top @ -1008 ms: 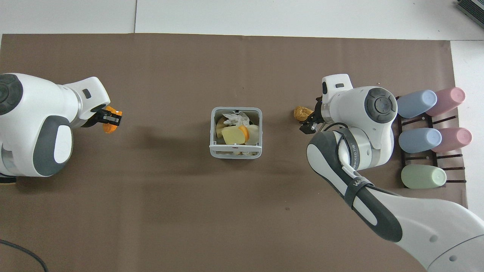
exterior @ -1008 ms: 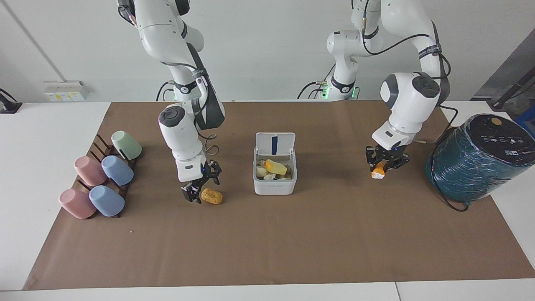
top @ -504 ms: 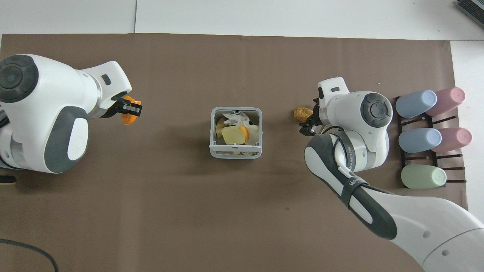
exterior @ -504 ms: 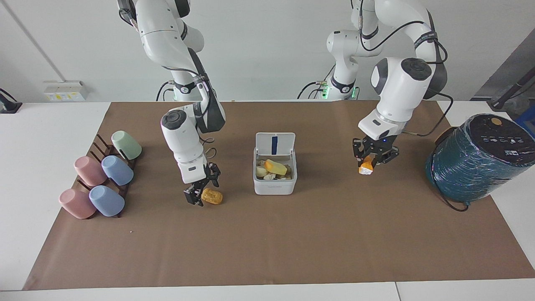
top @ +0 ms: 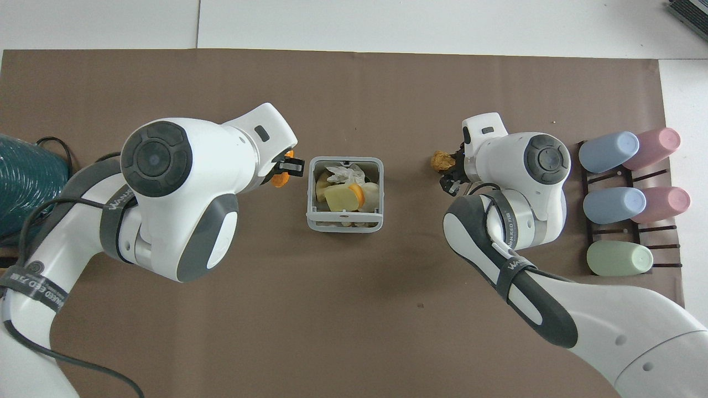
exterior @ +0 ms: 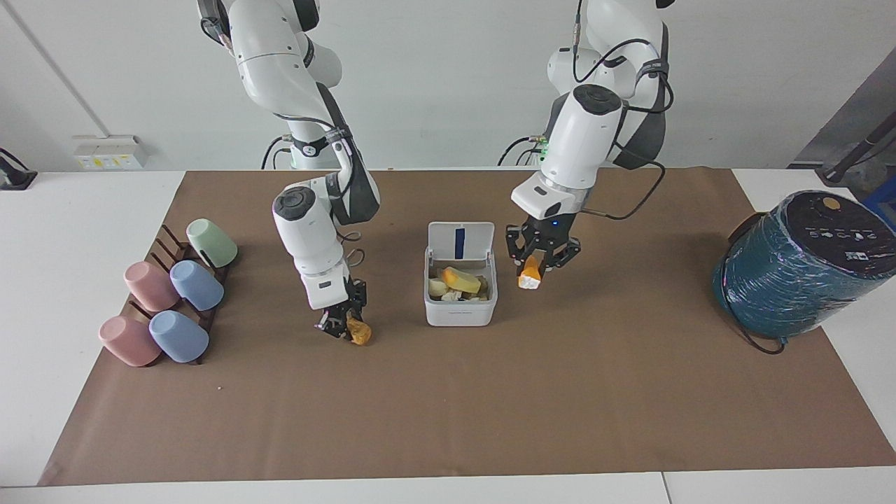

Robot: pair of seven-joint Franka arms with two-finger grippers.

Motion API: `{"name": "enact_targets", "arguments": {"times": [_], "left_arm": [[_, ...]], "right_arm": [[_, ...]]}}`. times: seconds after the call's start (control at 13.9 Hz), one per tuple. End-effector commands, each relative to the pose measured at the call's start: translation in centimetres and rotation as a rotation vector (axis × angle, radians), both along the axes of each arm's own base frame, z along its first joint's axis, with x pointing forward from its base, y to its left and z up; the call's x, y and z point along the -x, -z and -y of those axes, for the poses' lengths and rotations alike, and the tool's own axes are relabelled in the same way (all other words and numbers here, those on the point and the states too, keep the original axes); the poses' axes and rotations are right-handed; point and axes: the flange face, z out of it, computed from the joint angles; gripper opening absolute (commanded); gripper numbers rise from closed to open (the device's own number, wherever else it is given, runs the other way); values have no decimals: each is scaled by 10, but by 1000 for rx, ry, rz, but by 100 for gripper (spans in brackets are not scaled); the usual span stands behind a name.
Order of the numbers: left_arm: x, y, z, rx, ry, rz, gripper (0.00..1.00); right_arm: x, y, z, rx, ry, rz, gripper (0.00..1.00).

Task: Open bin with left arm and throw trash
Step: 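Drop the orange piece into the bin while the right gripper grasps the potato, then carry the potato to the bin while the left gripper withdraws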

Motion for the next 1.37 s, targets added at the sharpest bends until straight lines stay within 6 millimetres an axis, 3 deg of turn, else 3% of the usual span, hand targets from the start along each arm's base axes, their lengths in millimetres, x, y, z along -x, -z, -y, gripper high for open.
{"name": "enact_targets", "arguments": {"times": [0.0, 0.22, 0.29, 0.36, 0.43, 0.65, 0.86, 1.08, 1.22, 1.3], "left_arm": [[5, 10, 36, 62, -18, 25, 0], [13, 17, 58, 104, 2, 33, 4], [14, 16, 62, 107, 14, 44, 35], [20, 17, 71, 112, 30, 52, 83], [23, 16, 75, 111, 38, 50, 100], [24, 18, 71, 97, 30, 25, 100], [21, 8, 50, 60, 15, -19, 100], [10, -11, 12, 43, -33, -36, 100], [6, -30, -26, -24, -27, -37, 100], [5, -40, -46, -39, -30, -45, 100]], "right_arm": [[-1, -35, 3, -13, 135, -36, 0], [-2, -74, 12, -44, 332, -76, 0], [-6, -83, 19, -44, 346, -83, 0], [-9, -89, 25, -41, 352, -92, 0], [-9, -92, 25, -40, 354, -98, 0], [-9, -92, 22, -41, 356, -99, 0], [-10, -95, 21, -53, 368, -101, 0], [-13, -128, 4, -89, 540, -144, 0], [-18, -153, -5, -114, 658, -175, 0], [-15, -160, -21, -155, 717, -194, 0]]}}
